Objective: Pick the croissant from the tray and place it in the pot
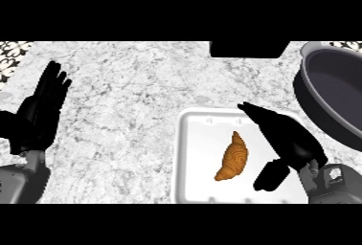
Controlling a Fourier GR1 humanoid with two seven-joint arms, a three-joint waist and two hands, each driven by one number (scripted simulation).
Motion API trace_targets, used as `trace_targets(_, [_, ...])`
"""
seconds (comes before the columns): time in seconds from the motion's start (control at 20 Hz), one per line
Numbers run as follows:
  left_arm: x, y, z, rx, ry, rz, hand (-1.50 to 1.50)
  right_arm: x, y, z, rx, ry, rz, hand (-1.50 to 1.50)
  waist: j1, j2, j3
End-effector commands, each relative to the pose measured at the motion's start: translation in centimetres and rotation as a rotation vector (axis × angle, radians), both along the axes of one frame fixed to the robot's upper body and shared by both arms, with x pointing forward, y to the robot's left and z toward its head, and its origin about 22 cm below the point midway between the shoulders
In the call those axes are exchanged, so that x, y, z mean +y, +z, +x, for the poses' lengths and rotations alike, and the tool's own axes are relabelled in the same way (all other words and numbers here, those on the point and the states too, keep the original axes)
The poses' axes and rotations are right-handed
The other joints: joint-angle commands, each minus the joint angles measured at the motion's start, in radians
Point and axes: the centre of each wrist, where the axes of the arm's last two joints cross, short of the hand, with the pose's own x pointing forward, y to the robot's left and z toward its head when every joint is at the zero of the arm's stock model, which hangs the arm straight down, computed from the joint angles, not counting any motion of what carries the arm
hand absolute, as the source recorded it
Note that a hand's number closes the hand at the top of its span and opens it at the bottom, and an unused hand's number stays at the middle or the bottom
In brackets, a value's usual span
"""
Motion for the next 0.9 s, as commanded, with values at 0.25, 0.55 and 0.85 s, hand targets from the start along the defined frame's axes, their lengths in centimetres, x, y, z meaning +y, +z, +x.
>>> trace_targets(0.25, [1.8, -1.1, 0.0, 0.016, 0.025, -0.006, 0.00, 6.2, -0.9, 0.7, 0.137, 0.005, -0.064, -1.50, -0.015, 0.000, 0.002])
trace_targets(0.55, [1.2, -1.1, 0.5, -0.001, 0.015, -0.006, 0.00, 4.7, -2.2, 1.4, 0.179, -0.024, -0.108, -1.50, -0.018, 0.000, 0.002])
trace_targets(0.85, [2.4, -0.6, -0.1, 0.004, 0.005, -0.006, 0.00, 4.7, -5.0, -0.9, 0.174, -0.076, -0.212, -1.50, -0.021, -0.001, 0.002])
